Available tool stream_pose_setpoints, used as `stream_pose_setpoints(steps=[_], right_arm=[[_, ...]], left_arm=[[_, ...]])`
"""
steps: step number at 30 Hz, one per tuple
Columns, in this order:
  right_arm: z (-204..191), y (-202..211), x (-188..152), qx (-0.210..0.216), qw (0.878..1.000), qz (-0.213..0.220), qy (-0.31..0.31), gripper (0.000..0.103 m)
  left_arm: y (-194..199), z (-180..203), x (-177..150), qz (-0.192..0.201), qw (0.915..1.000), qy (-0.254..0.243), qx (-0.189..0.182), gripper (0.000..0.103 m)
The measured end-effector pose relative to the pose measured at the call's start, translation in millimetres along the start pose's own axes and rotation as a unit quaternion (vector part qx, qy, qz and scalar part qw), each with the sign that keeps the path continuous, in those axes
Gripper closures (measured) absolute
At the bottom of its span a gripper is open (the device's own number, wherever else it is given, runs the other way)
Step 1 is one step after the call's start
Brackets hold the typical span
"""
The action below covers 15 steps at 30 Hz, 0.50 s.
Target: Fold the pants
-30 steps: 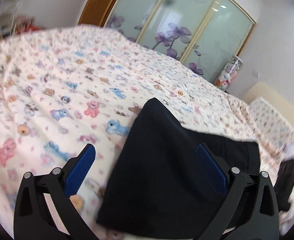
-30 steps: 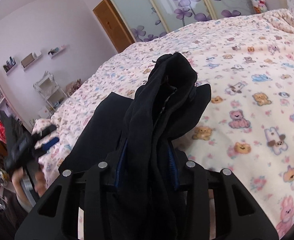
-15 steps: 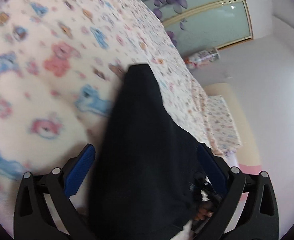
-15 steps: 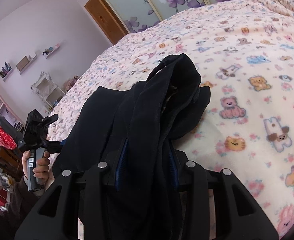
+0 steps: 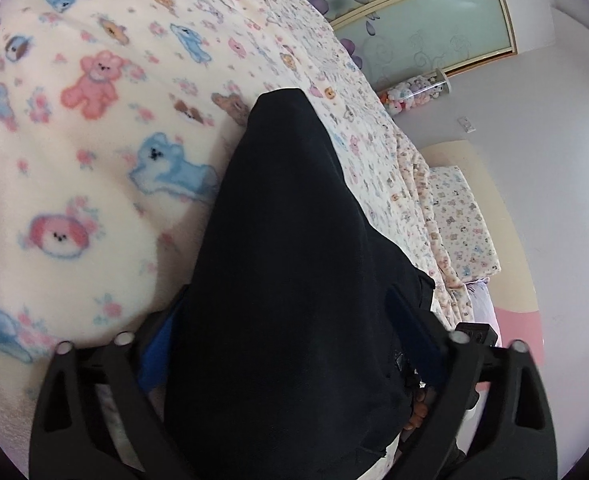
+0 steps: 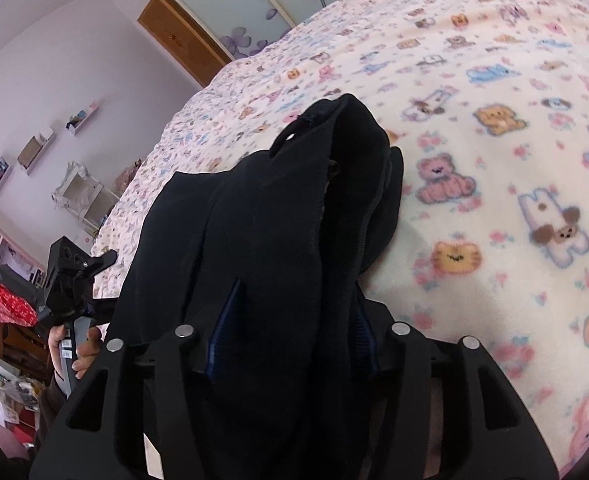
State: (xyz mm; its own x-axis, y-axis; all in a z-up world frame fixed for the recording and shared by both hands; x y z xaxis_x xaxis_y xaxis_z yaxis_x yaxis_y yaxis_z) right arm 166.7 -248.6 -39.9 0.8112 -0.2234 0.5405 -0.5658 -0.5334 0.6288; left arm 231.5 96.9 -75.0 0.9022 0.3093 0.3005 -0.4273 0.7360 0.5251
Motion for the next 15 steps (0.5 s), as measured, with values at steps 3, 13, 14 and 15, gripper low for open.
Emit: stream_pose_setpoints(steps=[3, 13, 14, 15], right_arm=[[1.0, -3.4, -0.5, 0.005, 1.000, -0.005, -0.014, 0.043], [0.3, -4.4, -2.0, 0.025, 0.999, 0.006, -0.023, 0.057], [-0.5, -3.2, -1.7, 0.028, 0.999, 0.011, -0.025, 0.060], [-1.6, -1.9, -1.3, 0.033, 0.999, 0.016, -0.028, 0.062]], left_arm=[[0.4, -4.6, -0.9, 0.002, 0.9999, 0.009, 0.011, 0.035], [6.1, -3.0, -1.8, 0.019, 0.9997, 0.010, 0.015, 0.081], [6.6, -0.3, -1.9, 0.023, 0.9996, 0.004, 0.018, 0.083], [7.9, 4.3, -2.3, 0.031, 0.9992, -0.005, 0.024, 0.084]])
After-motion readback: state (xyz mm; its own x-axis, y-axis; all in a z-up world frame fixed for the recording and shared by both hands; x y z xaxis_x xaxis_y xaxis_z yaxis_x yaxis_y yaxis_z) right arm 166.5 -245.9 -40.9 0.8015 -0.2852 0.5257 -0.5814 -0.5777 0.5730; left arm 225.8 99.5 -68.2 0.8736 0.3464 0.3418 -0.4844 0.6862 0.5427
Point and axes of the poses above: each gripper's, at about its wrist camera, not at the fingertips, and y roughly against the way its jaws point, z to its right, x to its top, the point moved 3 cm from there along -y, roughly the way its jaws point, and after that the axes turned 1 degree about x, right-handed, at the moved point
